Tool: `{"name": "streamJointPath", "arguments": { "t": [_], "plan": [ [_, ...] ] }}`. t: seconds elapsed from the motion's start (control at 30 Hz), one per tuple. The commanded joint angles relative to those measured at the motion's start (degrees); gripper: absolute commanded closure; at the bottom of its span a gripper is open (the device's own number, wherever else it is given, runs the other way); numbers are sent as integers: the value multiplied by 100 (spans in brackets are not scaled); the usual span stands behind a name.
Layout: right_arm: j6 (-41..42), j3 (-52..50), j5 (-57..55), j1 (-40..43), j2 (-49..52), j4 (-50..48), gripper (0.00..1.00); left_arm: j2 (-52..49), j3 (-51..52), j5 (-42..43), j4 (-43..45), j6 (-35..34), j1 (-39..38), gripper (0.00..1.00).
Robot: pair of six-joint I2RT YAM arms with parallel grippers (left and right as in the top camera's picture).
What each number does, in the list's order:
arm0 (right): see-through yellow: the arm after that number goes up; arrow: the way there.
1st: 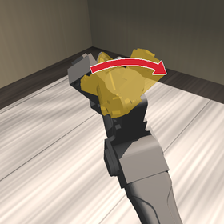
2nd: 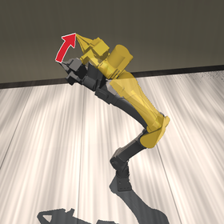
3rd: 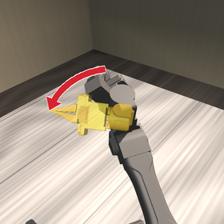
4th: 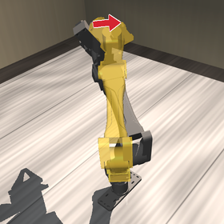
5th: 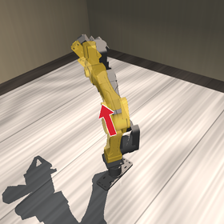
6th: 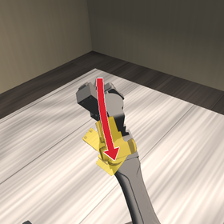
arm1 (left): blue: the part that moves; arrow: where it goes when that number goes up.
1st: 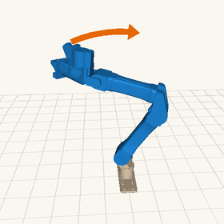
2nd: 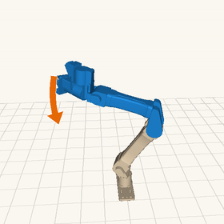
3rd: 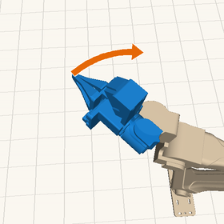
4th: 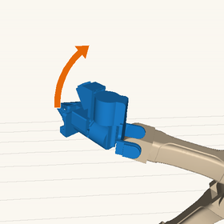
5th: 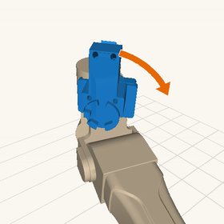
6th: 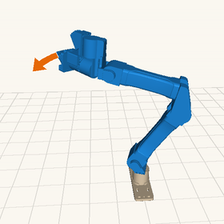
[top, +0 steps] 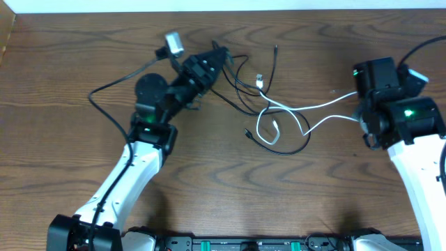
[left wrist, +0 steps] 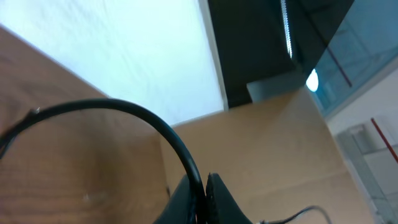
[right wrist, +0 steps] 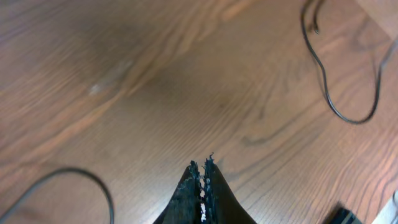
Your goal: Untangle cables
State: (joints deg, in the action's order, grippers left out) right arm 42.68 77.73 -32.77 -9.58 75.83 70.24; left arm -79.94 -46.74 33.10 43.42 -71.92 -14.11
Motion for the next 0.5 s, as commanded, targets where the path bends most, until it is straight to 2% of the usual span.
{"name": "streamJointPath", "arguments": {
  "t": [0.0,0.03,0.1,0.13,0.17,0.27,0.33,0.47],
  "plan": [
    [-619,13,1239,284,74,-367,99,140,-37,101,42,142,269,93],
    [-1126,11,1810,282,94,-503,99,140,-37,94,44,142,282,92],
    [-3318,11,4341,175,144,-861,99,140,-37,70,39,219,284,92],
    [-3759,11,4916,144,144,-870,99,140,-37,74,37,337,284,93],
    [-4723,11,6384,83,140,-809,99,140,-37,72,-111,605,284,92],
    [-5676,11,7930,76,142,-726,99,140,-37,24,-463,979,284,92],
    [-6450,11,9377,162,138,-769,99,140,-37,-306,-1244,1360,284,92],
    [-6636,11,10511,437,138,-1019,99,140,-37,-614,-1985,1563,284,93]
  ]
}}
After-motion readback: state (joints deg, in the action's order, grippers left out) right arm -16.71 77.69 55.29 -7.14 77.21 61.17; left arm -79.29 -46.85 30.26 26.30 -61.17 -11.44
